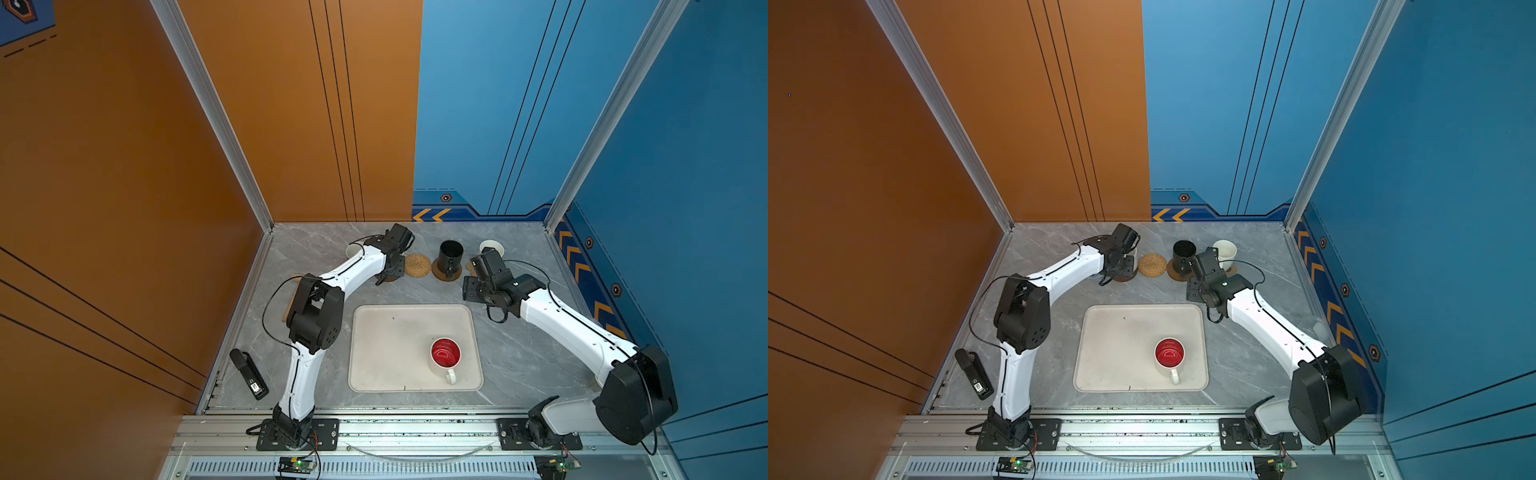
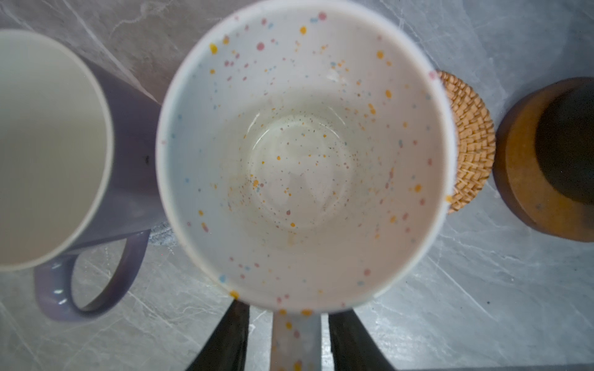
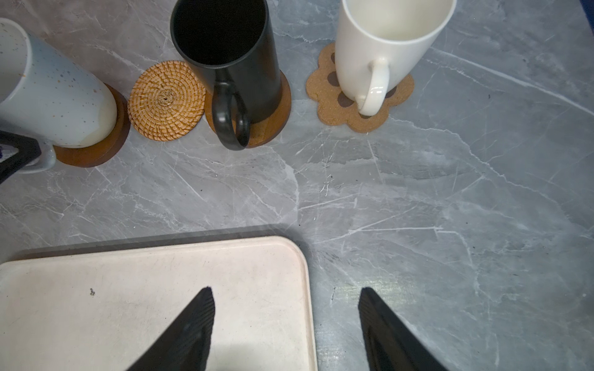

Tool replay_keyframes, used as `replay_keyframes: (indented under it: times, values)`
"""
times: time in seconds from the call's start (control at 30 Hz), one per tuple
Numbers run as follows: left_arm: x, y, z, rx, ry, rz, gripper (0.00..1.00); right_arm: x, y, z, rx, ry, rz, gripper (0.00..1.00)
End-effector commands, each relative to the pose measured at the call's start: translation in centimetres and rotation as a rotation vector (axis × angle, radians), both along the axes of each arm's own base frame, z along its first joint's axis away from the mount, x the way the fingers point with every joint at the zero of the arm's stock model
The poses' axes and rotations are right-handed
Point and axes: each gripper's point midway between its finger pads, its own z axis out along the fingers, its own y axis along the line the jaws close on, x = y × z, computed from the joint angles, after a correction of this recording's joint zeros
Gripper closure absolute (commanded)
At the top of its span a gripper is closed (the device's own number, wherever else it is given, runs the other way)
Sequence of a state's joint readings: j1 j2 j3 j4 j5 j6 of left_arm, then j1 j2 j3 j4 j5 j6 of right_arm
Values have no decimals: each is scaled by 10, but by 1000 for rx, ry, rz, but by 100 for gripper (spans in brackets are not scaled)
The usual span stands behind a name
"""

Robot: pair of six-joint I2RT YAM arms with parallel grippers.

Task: Place cups on coasters
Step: Place the cup on the coaster.

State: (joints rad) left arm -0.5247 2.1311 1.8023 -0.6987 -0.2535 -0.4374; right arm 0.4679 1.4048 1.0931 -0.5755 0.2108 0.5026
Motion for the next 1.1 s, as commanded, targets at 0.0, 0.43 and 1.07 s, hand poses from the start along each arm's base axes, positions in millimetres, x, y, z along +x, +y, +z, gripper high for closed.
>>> replay_keyframes:
  times: [0.0,0.43,1.07]
  values:
    - [-4,6,19,9,-34,11,51,-1,2,4,3,11,-7,30]
    - [-26,1,63,-27,-99,-29,44,-10,7,25,-7,-23,30,30]
    - [-105,1,114,-40,-187,-124,44,-63,47,33,-80,-1,219,30]
